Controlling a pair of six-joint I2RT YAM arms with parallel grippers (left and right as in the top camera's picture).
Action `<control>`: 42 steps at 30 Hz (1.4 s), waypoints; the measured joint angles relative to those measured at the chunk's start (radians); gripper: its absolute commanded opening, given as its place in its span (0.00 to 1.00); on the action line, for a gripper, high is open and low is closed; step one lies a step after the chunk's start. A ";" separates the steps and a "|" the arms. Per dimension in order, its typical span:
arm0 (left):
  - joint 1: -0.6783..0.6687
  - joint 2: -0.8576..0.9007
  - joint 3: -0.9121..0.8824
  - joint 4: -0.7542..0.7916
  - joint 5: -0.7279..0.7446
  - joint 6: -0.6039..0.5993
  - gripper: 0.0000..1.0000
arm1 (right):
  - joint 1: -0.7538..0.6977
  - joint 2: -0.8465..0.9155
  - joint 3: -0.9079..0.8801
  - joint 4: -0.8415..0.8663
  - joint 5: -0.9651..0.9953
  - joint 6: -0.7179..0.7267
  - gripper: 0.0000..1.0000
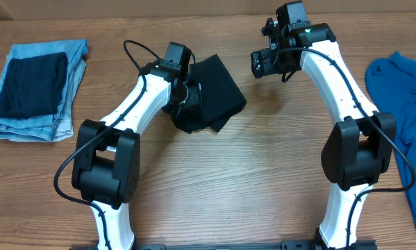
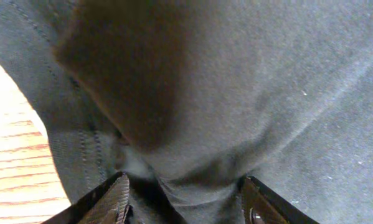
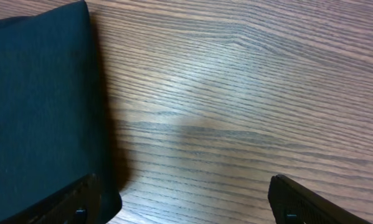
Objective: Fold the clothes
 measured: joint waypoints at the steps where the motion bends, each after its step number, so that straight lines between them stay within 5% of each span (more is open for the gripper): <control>1: 0.000 0.000 0.000 0.006 -0.002 0.000 0.63 | 0.000 0.000 0.000 0.000 0.000 0.000 0.90; 8: 0.000 0.000 -0.021 0.097 0.009 -0.010 0.47 | 0.000 0.000 0.000 -0.001 0.000 0.000 0.90; 15: 0.000 0.000 -0.023 0.137 0.057 -0.012 0.61 | 0.000 0.000 0.000 -0.009 0.000 0.000 0.90; 28: 0.000 0.000 -0.038 0.127 0.025 -0.014 0.59 | 0.000 0.000 0.000 -0.011 0.000 0.000 0.91; 30: 0.000 0.000 -0.060 0.138 0.021 -0.019 0.51 | 0.000 0.000 0.000 -0.011 0.000 0.000 0.91; 34: 0.000 0.000 -0.069 0.169 0.033 -0.039 0.18 | 0.000 0.000 0.000 -0.011 0.000 0.000 0.91; 39: 0.000 0.000 -0.069 0.202 0.108 -0.056 0.04 | 0.000 0.000 0.000 -0.011 0.000 0.000 0.91; 42: 0.000 0.000 -0.056 0.193 0.129 -0.061 0.04 | 0.000 0.000 0.000 -0.012 0.000 0.000 0.90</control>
